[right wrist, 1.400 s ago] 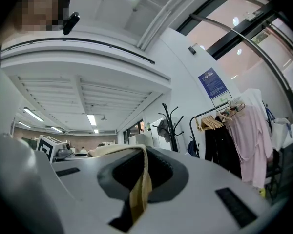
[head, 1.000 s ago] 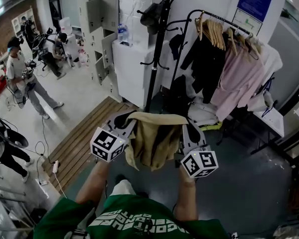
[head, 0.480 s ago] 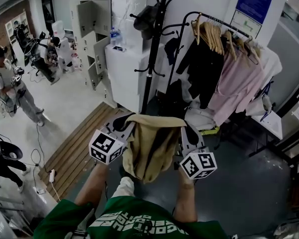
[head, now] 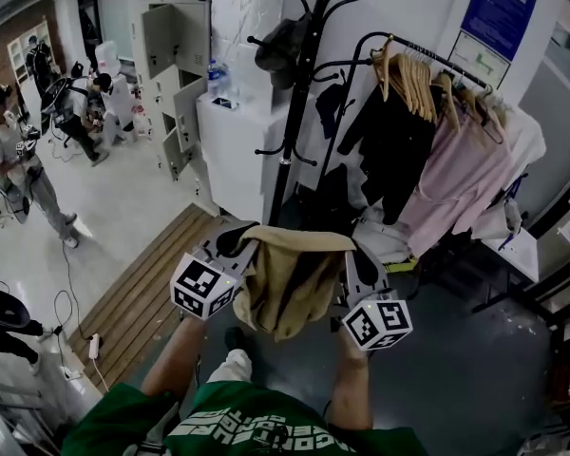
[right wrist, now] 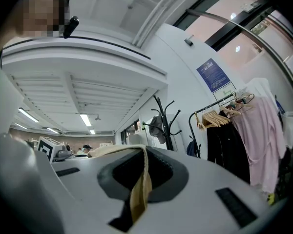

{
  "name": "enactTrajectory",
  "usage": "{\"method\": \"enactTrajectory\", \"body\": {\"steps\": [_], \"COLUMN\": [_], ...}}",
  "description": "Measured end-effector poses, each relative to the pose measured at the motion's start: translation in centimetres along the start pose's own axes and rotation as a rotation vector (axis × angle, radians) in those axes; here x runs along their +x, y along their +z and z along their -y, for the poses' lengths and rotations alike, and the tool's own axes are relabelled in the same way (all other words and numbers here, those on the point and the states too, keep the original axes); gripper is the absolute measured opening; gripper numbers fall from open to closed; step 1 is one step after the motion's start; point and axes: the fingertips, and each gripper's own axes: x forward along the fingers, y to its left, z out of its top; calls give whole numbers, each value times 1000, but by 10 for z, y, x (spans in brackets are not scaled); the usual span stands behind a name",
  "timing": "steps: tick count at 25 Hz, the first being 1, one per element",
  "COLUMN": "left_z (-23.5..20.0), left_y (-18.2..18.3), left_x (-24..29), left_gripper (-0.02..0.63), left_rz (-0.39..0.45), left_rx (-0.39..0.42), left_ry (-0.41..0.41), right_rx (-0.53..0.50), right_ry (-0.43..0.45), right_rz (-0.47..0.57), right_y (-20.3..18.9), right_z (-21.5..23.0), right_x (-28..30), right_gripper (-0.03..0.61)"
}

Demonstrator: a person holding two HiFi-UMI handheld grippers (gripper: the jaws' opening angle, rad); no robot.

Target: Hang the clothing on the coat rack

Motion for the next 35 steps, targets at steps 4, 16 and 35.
{"method": "enactTrajectory", "body": {"steps": [4,16,35], "left_z": [-21,-91,-169], "left_y": [0,7,6], "left_x": [13,46,65], "left_gripper": [25,25,25], "left_rz": [4,21,26], "left_rx": [2,-11,-4], "left_ry": [0,-6,-22], "right_rx": [-5,-12,-16], "right_ry": [-1,-9,-14], "right_rz": [3,3,18], "right_y": [2,6,5], "right_z": [5,11,3], "right_x": [25,101,181], "right_gripper": [15,15,15]}}
